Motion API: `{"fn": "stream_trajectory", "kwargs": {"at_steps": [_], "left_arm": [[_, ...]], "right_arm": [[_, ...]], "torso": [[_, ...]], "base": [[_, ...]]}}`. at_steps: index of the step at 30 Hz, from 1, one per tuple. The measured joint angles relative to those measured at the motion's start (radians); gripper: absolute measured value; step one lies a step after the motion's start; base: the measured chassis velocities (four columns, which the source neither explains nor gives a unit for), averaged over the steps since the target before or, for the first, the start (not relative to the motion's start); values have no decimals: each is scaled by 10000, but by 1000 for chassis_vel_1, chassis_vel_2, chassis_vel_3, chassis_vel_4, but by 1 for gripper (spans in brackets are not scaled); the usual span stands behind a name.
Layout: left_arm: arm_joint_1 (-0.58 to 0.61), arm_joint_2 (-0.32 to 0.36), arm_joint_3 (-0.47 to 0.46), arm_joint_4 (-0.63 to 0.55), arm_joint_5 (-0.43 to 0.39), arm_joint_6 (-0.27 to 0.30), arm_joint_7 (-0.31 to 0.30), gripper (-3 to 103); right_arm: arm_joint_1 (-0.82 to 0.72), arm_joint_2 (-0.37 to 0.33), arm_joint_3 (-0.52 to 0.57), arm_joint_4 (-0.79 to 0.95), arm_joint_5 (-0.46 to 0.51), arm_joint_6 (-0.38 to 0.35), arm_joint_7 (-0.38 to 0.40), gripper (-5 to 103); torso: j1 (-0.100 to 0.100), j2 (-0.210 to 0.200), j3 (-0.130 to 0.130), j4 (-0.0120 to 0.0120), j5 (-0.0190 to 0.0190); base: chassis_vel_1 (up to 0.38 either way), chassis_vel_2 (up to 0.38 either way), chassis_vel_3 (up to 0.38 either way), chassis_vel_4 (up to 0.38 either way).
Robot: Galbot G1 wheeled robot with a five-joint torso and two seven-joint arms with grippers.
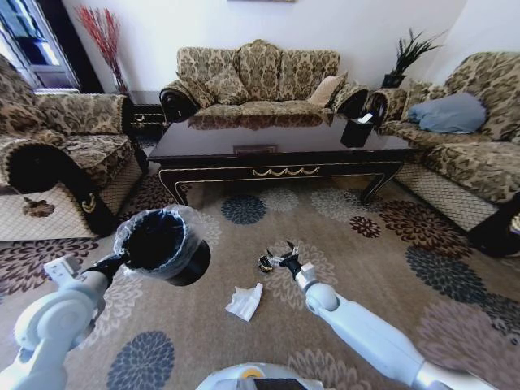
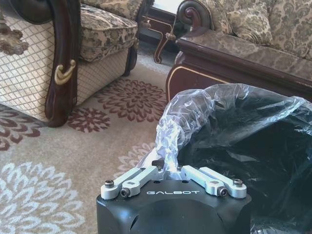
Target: Move to the front of the table and pick up the trash from the floor, then place it into the trash bin.
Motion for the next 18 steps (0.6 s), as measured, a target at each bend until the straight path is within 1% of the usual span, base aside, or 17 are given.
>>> {"fn": "stream_trajectory", "kwargs": {"at_steps": [3, 5, 6, 8, 10, 11, 14, 15, 16, 18], "left_arm": [[27, -34, -49, 4, -37, 36, -38, 3], [54, -70, -70, 10, -42, 63, -52, 3], [54, -70, -70, 10, -42, 63, -52, 3], [34, -77, -130, 9, -90, 65, -52, 3], [21, -72, -186, 32, -115, 64, -48, 3], [21, -72, -186, 32, -115, 64, -48, 3], [-29, -117, -206, 282, -114, 43, -46, 3], [-29, -117, -206, 282, -114, 43, -46, 3], [-67, -159, -172, 361, -101, 35, -46, 3], [-131, -236, -99, 401, -87, 31, -47, 3]], "right_arm": [[74, 205, -307, -322, -112, 35, -186, 100], [161, 533, -618, -885, -429, 139, -482, 100], [161, 533, -618, -885, -429, 139, -482, 100], [212, 982, -808, -1586, -637, 451, -934, 100], [221, 1266, -843, -1965, -806, 712, -1289, 100], [221, 1266, -843, -1965, -806, 712, -1289, 100], [297, 1638, -923, -2445, -1339, 1094, -1863, 100], [297, 1638, -923, -2445, -1339, 1094, -1863, 100], [334, 1756, -991, -2626, -1600, 1212, -2081, 100], [368, 1877, -1135, -2850, -1824, 1283, -2244, 100]], "torso": [[0, 0, 1, 1, 1], [0, 0, 1, 2, -3], [0, 0, 1, 2, -3], [0, 0, 1, 1, 2], [0, -1, 1, 1, 2], [0, -1, 1, 1, 2], [0, 0, 0, 3, 0], [0, 0, 0, 3, 0], [0, 0, 0, 3, -1], [0, -1, 1, 3, -1]], "base": [[0, 0, 0, 0], [0, 0, 0, 0], [0, 0, 0, 0], [0, 0, 0, 0], [0, 0, 0, 0], [0, 0, 0, 0], [0, 0, 0, 0], [0, 0, 0, 0], [0, 0, 0, 0], [0, 0, 0, 0]]}}
